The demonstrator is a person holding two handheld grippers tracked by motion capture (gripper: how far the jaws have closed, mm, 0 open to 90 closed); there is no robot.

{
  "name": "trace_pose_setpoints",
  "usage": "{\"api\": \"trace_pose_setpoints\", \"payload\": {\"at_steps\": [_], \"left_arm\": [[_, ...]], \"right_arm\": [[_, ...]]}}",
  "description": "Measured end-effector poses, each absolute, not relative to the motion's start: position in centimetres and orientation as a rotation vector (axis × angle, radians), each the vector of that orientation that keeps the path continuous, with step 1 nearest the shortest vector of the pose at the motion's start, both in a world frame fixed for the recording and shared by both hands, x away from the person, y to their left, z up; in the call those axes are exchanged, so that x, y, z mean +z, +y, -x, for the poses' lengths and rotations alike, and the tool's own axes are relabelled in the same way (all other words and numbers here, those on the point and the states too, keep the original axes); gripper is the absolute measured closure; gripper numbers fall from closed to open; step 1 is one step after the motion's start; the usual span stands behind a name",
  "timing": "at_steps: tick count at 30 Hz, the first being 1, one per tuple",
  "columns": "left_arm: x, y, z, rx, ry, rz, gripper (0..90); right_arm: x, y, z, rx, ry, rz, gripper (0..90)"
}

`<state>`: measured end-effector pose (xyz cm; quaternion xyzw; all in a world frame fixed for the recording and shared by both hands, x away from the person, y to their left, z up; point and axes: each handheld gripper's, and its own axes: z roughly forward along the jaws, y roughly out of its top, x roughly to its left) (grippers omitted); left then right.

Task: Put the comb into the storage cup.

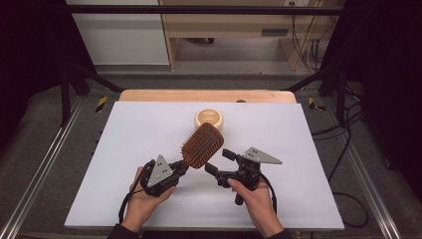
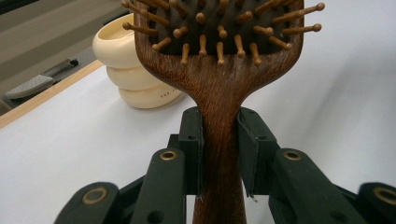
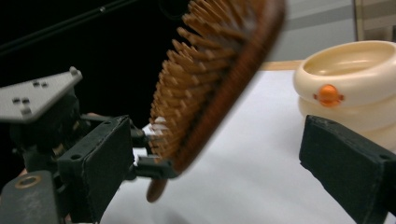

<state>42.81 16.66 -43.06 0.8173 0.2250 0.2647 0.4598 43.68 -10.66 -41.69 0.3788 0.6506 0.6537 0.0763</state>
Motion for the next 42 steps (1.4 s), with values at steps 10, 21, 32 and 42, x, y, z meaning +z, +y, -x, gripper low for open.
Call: {"api": "trace_pose_setpoints", "payload": {"at_steps": [10,21,32,42], "left_arm": [[-43.6,16.1,-42.7,0.643,0.542,-2.018,72.7],[-43.8,15.6,-42.4,0.648,0.531,-2.022,72.7],[-44.0,15.6,-42.3,0.657,0.533,-2.017,72.7],[-43.9,15.5,-42.2,0.670,0.525,-2.008,72.6]], "right_arm": [[-41.2,-9.9,-44.8,2.001,1.933,-1.181,15.5],[-40.7,-10.3,-45.4,2.060,1.891,-1.214,21.6],[-40.3,-10.3,-45.8,2.077,1.883,-1.224,26.6],[-40.4,-10.6,-46.2,2.113,1.869,-1.251,34.8]]}}
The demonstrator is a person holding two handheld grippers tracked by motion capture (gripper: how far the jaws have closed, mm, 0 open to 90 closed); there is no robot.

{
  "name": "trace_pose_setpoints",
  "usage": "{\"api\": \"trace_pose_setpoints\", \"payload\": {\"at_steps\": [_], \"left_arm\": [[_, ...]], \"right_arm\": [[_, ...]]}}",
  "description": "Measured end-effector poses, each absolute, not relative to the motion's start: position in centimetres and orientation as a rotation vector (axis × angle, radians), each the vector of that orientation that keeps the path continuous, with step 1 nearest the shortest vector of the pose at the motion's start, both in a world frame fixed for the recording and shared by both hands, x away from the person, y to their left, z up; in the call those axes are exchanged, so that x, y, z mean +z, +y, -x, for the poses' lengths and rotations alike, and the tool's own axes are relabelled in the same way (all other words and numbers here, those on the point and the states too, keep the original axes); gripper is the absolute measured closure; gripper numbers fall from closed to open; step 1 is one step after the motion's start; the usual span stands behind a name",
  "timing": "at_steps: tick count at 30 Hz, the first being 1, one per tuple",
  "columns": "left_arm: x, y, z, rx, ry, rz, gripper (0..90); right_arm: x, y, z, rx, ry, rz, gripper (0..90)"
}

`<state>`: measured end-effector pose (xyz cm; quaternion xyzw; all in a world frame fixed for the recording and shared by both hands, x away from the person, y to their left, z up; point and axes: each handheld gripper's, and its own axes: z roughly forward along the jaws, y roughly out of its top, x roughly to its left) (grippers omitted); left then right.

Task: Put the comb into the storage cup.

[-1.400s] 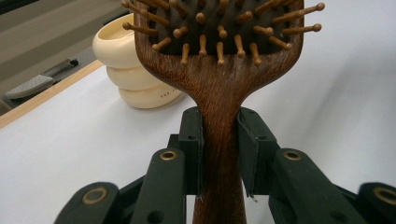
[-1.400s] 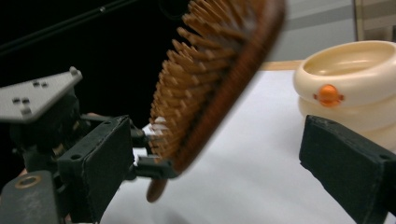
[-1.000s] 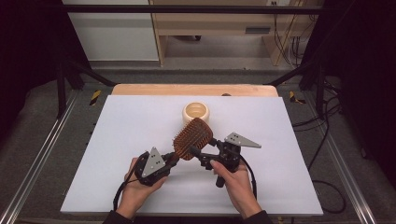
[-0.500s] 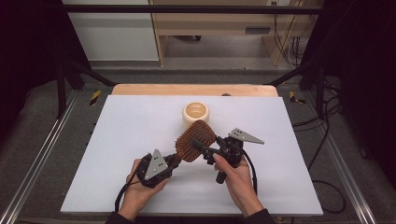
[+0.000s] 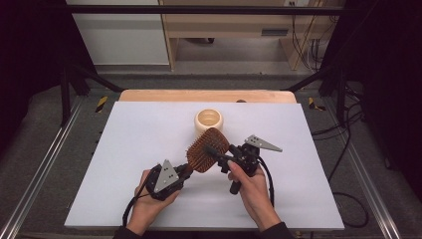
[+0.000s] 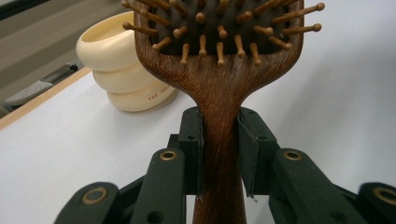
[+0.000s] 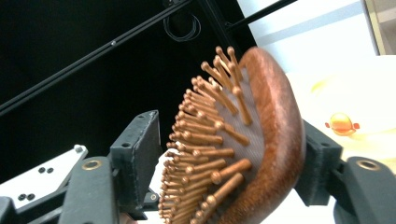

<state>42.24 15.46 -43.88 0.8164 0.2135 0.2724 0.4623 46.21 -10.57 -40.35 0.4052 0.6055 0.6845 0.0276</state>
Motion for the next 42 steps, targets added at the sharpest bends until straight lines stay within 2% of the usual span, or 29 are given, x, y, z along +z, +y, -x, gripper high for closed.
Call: {"api": "trace_pose_setpoints", "payload": {"at_steps": [19,35,37,41,42], "left_arm": [[-43.9,15.6,-42.4,0.657,0.527,-1.987,72.7],[-43.6,16.0,-42.5,0.617,0.615,-1.913,70.5],[-43.6,16.1,-42.5,0.606,0.636,-1.880,66.3],[-43.3,16.5,-42.8,0.571,0.662,-1.837,48.2],[-43.2,16.7,-42.9,0.562,0.658,-1.828,41.4]], "right_arm": [[-40.6,-10.2,-46.0,2.210,1.822,-1.286,49.7],[-39.5,-9.3,-46.1,2.210,1.783,-1.281,53.4],[-39.4,-9.5,-46.0,2.214,1.768,-1.301,53.4],[-39.3,-10.5,-46.2,2.232,1.716,-1.324,53.3],[-39.2,-10.8,-46.2,2.230,1.702,-1.327,53.3]]}}
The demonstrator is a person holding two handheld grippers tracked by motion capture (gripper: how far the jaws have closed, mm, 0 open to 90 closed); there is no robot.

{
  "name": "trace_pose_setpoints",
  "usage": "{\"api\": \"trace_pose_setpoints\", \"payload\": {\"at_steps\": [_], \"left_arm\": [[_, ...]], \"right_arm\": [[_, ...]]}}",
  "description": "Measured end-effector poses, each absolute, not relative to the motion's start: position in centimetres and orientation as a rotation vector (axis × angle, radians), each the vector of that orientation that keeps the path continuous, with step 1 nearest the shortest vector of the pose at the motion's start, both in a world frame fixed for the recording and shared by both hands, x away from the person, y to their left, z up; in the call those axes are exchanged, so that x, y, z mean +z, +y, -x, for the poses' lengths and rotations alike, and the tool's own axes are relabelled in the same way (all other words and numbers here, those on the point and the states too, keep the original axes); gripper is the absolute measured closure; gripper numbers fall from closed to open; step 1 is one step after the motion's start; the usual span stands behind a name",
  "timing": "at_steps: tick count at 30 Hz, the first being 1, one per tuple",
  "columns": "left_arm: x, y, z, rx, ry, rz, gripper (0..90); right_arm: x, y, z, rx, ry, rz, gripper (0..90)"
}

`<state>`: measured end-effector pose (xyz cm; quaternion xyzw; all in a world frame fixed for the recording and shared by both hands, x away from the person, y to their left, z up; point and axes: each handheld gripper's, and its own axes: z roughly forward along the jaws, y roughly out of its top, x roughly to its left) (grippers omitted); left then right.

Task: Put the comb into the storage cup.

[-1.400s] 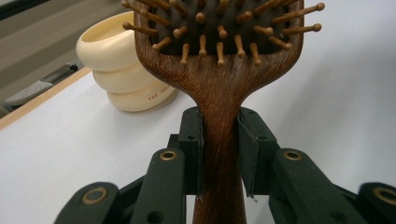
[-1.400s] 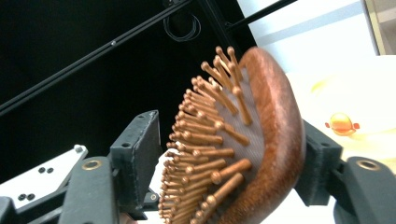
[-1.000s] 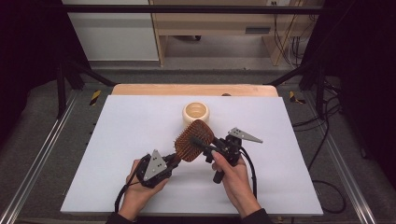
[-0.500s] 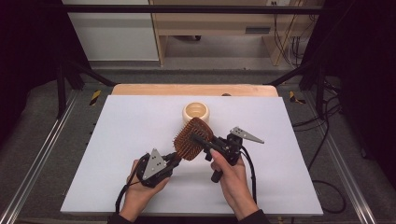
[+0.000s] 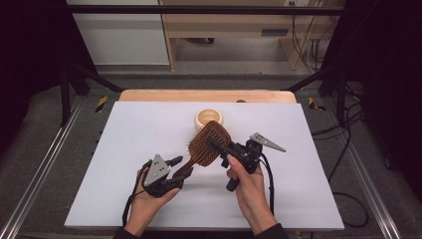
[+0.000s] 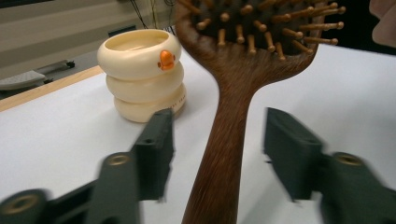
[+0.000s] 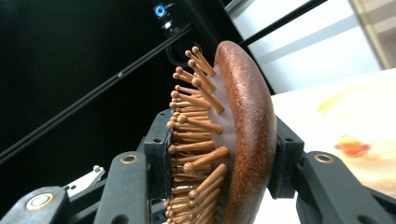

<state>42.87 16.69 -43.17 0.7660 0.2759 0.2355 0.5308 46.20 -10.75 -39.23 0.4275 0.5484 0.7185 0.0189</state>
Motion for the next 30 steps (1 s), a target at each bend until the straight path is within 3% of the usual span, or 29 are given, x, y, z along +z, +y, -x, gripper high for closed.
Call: {"api": "trace_pose_setpoints", "payload": {"at_steps": [6,15,30], "left_arm": [[-42.3,19.2,-43.6,0.550,0.735,-1.717,22.1],[-42.5,22.5,-44.3,0.616,0.854,-1.651,5.7],[-44.1,26.9,-43.3,0.679,0.942,-1.652,4.6]], "right_arm": [[-39.6,-12.7,-46.6,2.215,1.629,-1.384,53.0],[-39.9,-15.0,-46.9,2.210,1.559,-1.444,52.8],[-39.6,-17.6,-47.1,2.205,1.465,-1.491,52.6]]}}
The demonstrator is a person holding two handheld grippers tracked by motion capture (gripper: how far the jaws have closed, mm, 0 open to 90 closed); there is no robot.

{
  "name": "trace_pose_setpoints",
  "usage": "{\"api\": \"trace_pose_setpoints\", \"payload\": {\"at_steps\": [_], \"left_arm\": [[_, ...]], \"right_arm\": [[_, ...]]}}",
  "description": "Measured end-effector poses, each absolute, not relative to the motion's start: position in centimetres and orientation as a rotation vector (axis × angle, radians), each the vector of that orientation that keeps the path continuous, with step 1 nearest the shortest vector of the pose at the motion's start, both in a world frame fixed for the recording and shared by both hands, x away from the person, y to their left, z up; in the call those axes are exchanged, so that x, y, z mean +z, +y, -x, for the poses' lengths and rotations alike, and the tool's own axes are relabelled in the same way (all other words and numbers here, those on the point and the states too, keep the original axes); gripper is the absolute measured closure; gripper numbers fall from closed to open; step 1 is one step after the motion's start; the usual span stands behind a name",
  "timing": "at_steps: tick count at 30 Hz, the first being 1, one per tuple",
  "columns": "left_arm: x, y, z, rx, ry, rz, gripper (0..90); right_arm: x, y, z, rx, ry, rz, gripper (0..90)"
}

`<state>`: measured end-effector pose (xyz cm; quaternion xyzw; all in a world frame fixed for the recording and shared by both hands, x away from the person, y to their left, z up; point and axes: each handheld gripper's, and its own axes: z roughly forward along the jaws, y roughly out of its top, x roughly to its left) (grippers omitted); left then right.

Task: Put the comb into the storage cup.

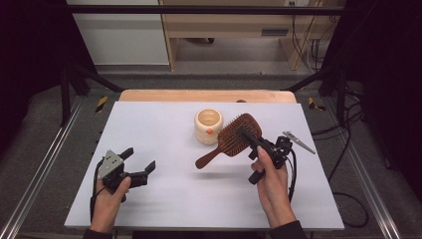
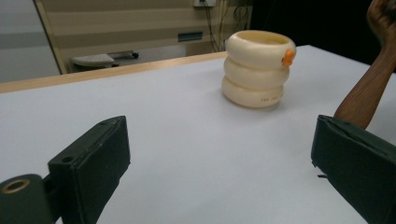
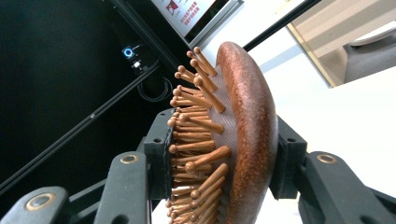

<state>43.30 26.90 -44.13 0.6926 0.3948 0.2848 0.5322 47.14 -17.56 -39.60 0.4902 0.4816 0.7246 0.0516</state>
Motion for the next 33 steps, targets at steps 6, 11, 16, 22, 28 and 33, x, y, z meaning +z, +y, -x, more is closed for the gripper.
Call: {"api": "trace_pose_setpoints", "payload": {"at_steps": [6,11,16,22,28,33], "left_arm": [[-44.4,28.4,-42.8,0.701,0.978,-1.611,4.1],[-44.5,29.5,-43.1,0.710,0.996,-1.543,3.7],[-44.7,29.6,-43.2,0.727,0.994,-1.560,2.7],[-45.1,29.7,-43.3,0.728,0.997,-1.554,2.7],[-44.9,29.6,-43.1,0.757,0.979,-1.548,2.6],[-45.0,29.9,-43.3,0.731,0.996,-1.527,2.7]], "right_arm": [[-39.6,-18.4,-47.2,2.199,1.443,-1.501,52.5],[-39.4,-19.2,-47.0,2.192,1.411,-1.510,52.5],[-39.1,-19.6,-46.9,2.171,1.391,-1.514,52.5],[-38.8,-19.5,-46.6,2.155,1.397,-1.511,52.5],[-37.8,-18.9,-46.7,2.137,1.410,-1.511,52.6],[-36.0,-18.5,-47.0,2.098,1.438,-1.473,52.7]]}}
